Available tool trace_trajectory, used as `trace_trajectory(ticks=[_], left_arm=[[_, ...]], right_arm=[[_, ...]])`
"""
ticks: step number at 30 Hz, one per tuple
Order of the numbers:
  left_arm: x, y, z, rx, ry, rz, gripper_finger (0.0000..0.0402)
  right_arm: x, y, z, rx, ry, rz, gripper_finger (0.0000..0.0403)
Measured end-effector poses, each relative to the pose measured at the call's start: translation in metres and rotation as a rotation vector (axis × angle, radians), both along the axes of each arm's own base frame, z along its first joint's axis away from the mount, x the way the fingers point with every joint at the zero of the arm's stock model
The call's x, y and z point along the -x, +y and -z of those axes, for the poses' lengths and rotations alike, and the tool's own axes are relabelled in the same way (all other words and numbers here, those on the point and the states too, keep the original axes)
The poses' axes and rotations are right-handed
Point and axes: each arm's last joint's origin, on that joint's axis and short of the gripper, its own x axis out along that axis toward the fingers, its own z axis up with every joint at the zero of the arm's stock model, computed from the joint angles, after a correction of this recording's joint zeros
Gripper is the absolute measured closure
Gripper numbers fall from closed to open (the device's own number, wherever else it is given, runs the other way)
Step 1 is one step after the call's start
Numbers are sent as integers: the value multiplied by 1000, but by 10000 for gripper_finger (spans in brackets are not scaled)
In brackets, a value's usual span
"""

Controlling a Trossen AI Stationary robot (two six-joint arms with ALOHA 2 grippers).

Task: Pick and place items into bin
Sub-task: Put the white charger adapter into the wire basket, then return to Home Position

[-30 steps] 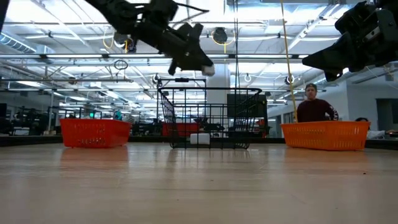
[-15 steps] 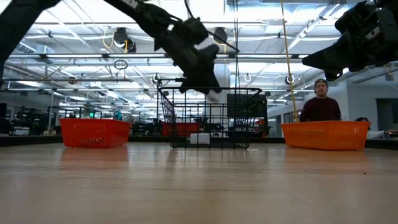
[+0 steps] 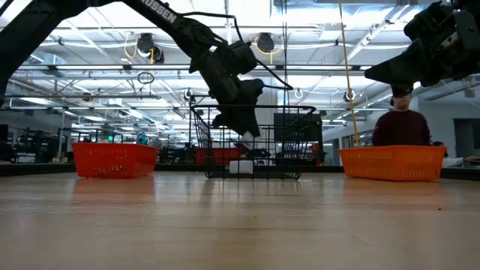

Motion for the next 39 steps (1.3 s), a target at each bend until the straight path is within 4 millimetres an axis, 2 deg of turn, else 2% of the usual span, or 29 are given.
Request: trace_trajectory(ticks=[3, 10, 17, 33, 39], left_arm=[[0, -2, 1, 27, 3, 19, 289], [-2, -4, 20, 59, 60, 46, 289], [-5, -6, 22, 55, 53, 52, 287], [-7, -10, 22, 38, 54, 57, 195], [-5, -5, 21, 19, 55, 64, 184]], right_arm=[[0, 0, 0, 0, 0, 0, 403], [0, 0, 0, 0, 1, 0, 403], [0, 0, 0, 0, 1, 0, 403], [0, 0, 0, 0, 1, 0, 403], [0, 0, 0, 0, 1, 0, 403]])
